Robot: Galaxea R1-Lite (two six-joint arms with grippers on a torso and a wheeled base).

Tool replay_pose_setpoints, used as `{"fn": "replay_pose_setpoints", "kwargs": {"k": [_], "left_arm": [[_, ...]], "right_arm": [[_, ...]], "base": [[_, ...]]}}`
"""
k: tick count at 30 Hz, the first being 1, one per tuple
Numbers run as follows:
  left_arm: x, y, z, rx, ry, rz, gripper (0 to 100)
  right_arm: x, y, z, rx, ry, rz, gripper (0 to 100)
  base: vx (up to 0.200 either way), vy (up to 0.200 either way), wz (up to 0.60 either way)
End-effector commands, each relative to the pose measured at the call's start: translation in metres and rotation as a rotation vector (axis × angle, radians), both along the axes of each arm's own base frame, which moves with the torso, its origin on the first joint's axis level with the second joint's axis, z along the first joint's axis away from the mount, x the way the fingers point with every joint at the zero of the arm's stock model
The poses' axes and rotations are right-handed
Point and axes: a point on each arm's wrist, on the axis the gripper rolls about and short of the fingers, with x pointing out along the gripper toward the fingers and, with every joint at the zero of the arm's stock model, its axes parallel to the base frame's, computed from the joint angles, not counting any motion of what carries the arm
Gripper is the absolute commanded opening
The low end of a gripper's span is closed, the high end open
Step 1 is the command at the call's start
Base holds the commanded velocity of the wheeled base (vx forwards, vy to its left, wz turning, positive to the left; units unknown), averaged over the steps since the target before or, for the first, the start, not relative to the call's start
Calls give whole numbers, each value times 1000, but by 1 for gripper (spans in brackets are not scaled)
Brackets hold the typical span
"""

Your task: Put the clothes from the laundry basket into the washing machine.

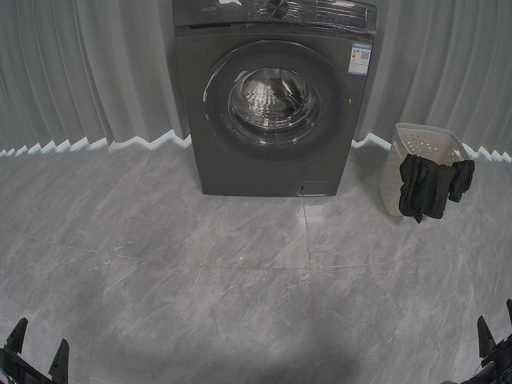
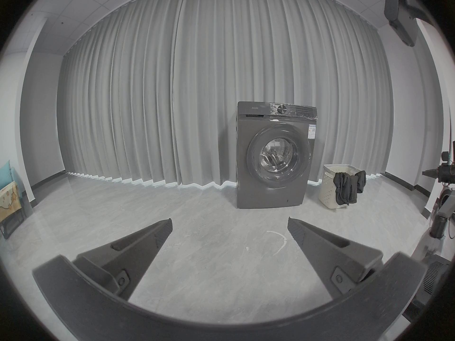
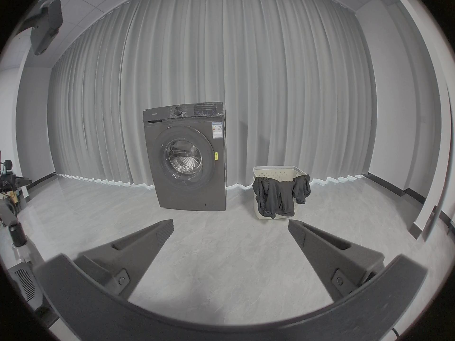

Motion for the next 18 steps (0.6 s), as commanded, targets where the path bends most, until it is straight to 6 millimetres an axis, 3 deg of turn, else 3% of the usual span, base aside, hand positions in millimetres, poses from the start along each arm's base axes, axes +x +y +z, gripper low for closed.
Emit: {"fn": "replay_pose_setpoints", "kwargs": {"k": [1, 18], "left_arm": [[0, 0, -5, 0, -1, -2, 100], [0, 0, -5, 3, -1, 5, 100]], "right_arm": [[0, 0, -5, 0, 1, 0, 100], [0, 0, -5, 0, 1, 0, 100]], "base": [[0, 0, 0], [0, 0, 0]]}}
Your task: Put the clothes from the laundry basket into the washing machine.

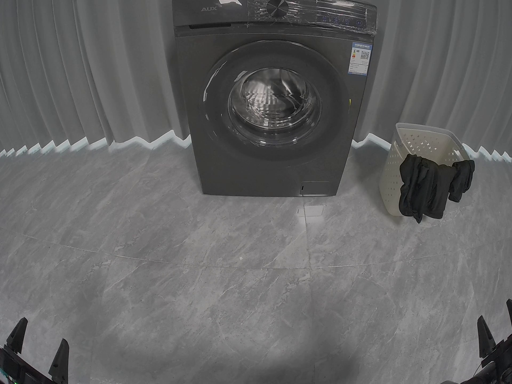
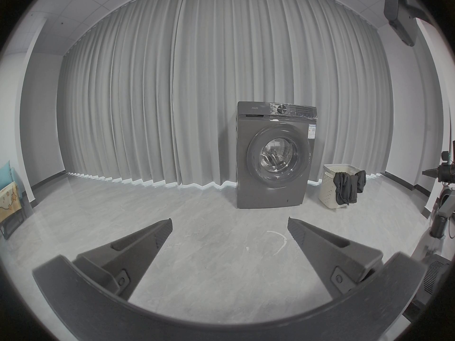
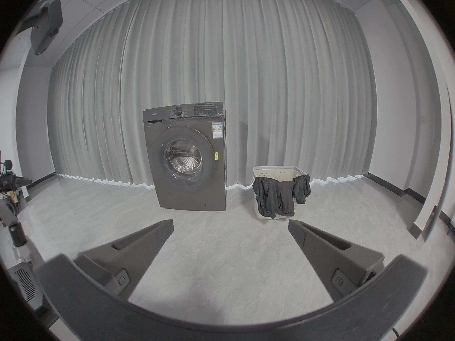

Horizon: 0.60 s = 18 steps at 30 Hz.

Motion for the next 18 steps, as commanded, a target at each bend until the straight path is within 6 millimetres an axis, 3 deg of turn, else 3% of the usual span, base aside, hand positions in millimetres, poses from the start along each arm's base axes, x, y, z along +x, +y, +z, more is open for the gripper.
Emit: {"fn": "replay_pose_setpoints", "kwargs": {"k": [1, 18], "left_arm": [[0, 0, -5, 2, -1, 4, 100], [0, 0, -5, -3, -1, -1, 100]], "right_arm": [[0, 0, -5, 0, 1, 0, 100], [0, 0, -5, 0, 1, 0, 100]], "base": [[0, 0, 0], [0, 0, 0]]}}
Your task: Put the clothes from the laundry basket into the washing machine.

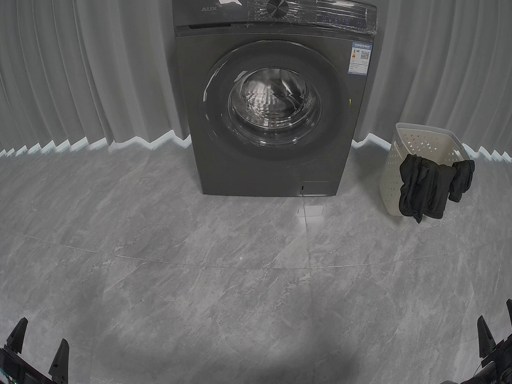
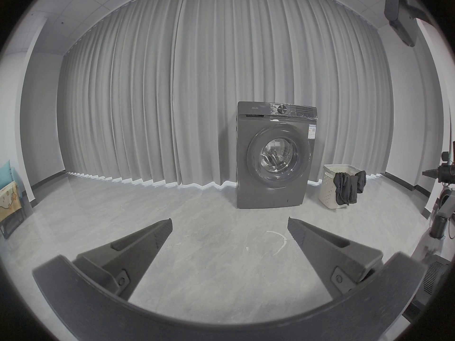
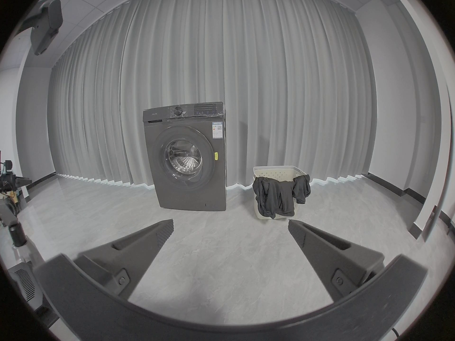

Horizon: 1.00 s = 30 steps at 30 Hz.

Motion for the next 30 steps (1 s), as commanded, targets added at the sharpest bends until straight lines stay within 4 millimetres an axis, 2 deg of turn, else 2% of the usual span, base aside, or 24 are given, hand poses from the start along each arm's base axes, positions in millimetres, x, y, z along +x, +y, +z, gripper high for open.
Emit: {"fn": "replay_pose_setpoints", "kwargs": {"k": [1, 30], "left_arm": [[0, 0, -5, -4, -1, 1, 100], [0, 0, -5, -7, -1, 4, 100]], "right_arm": [[0, 0, -5, 0, 1, 0, 100], [0, 0, -5, 0, 1, 0, 100]], "base": [[0, 0, 0], [193, 0, 0]]}}
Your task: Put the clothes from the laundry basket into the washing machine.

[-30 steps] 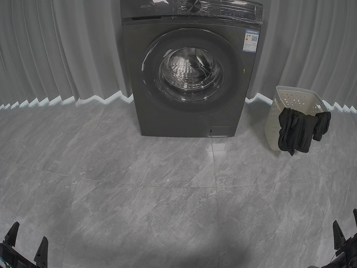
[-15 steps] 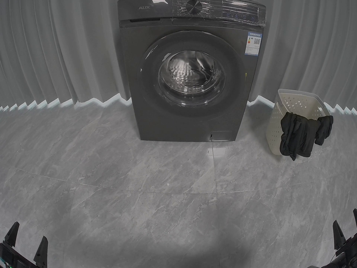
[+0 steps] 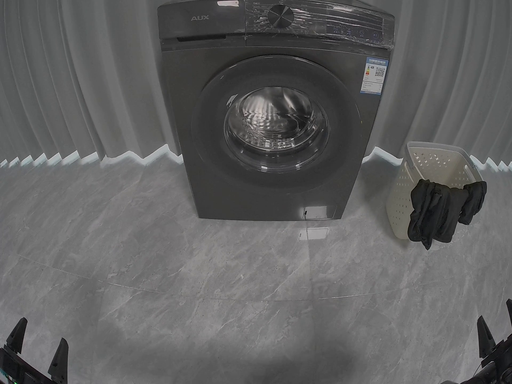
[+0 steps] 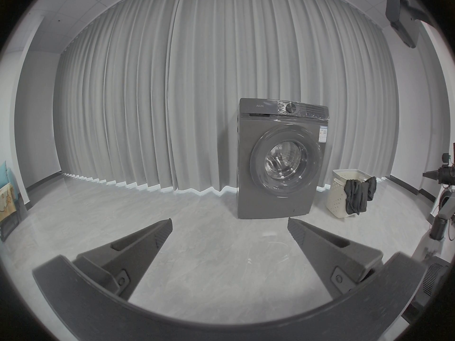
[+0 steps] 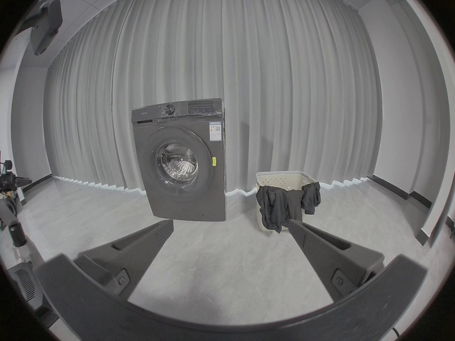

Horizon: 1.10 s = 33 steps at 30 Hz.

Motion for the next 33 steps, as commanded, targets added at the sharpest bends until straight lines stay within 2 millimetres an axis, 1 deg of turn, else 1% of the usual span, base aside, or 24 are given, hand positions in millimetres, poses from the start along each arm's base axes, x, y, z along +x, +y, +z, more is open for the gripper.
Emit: {"fn": "replay_pose_setpoints", "kwargs": {"k": [1, 22, 33], "left_arm": [[0, 0, -5, 2, -1, 0, 100], [0, 0, -5, 8, -1, -3, 100], [0, 0, -5, 9, -1, 0, 100]], "right_arm": [[0, 0, -5, 0, 1, 0, 100], [0, 0, -5, 0, 1, 0, 100], [0, 0, -5, 0, 1, 0, 100]], "base": [[200, 0, 0], [200, 0, 0], [0, 0, 0]]}}
